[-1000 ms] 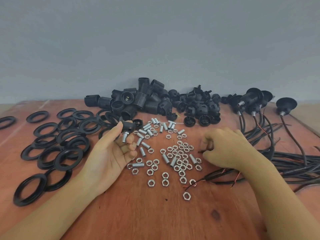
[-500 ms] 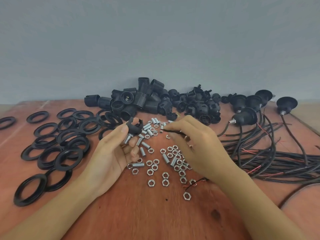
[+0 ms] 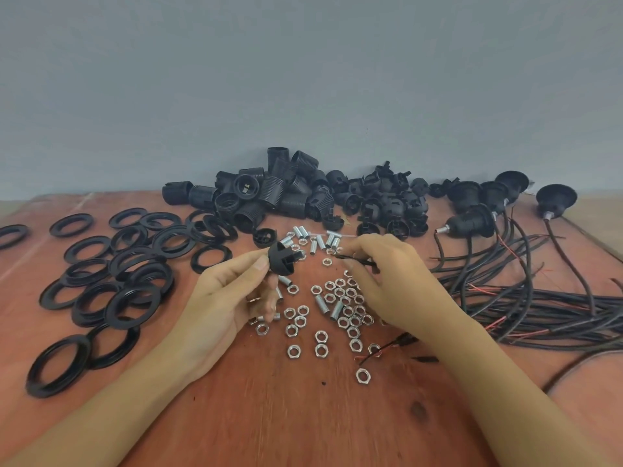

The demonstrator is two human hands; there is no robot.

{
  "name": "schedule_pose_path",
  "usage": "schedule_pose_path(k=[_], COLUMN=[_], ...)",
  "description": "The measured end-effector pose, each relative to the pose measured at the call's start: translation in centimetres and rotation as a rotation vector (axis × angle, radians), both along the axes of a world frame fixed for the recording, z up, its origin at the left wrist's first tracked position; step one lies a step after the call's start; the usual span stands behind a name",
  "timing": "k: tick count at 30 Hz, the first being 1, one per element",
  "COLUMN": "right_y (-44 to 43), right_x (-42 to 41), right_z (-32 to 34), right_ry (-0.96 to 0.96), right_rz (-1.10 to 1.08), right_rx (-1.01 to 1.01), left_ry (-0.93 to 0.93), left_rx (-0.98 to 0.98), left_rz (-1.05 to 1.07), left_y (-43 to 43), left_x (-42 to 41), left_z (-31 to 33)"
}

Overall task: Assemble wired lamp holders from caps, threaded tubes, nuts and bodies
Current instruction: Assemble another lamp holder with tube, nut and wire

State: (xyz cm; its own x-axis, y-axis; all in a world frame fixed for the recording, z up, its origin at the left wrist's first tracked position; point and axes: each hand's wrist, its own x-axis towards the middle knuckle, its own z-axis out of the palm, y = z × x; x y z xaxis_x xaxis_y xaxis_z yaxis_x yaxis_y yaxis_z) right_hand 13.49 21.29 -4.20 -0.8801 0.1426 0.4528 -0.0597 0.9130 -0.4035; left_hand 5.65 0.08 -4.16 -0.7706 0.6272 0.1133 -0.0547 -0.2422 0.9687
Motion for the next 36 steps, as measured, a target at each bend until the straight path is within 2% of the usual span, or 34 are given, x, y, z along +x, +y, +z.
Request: schedule_pose_path(k=[5, 7, 10, 13, 19, 26, 29, 34, 36], right_y=[2.4, 2.9, 3.5, 3.9, 4.2, 3.5, 3.5, 2.2, 1.1], right_x=[0.5, 1.0, 1.5, 2.2, 3.5, 3.7, 3.6, 2.3, 1.6], right_z=[0.2, 0.8, 2.0, 2.9, 4.4, 4.5, 4.4, 3.8, 3.0], right_ry=[-0.193, -0.254, -0.262, -0.335, -0.606, -0.831, -0.758, -0.166, -0.023], right_rz=[-0.345, -0.465, -0.515, -0.401, -0.102, -0.021, 0.043, 0.102, 0.1], right_rx=[0.189, 0.139, -0.021, -0.021, -0.173, -0.155, -0.209, -0.449, -0.421], left_ry=[0.022, 0.027, 0.033, 0.033, 0.02, 0.016, 0.007, 0.018, 0.033], left_rx=[-0.009, -0.005, -0.004, -0.007, -0.001, 0.004, 0.013, 0.006, 0.012], left_rz=[0.0, 0.005, 0.012, 0.019, 0.038, 0.046, 0.045, 0.029, 0.039], left_y=[-0.1, -0.1, -0.2, -0.2, -0.1, 0.0, -0.1, -0.1, -0.1], left_x=[-0.1, -0.1, -0.1, -0.1, -0.2, -0.2, -0.2, -0.2, -0.2], left_z=[-0.2, -0.1, -0.1, -0.2, -0.2, -0.2, -0.3, -0.4, -0.4])
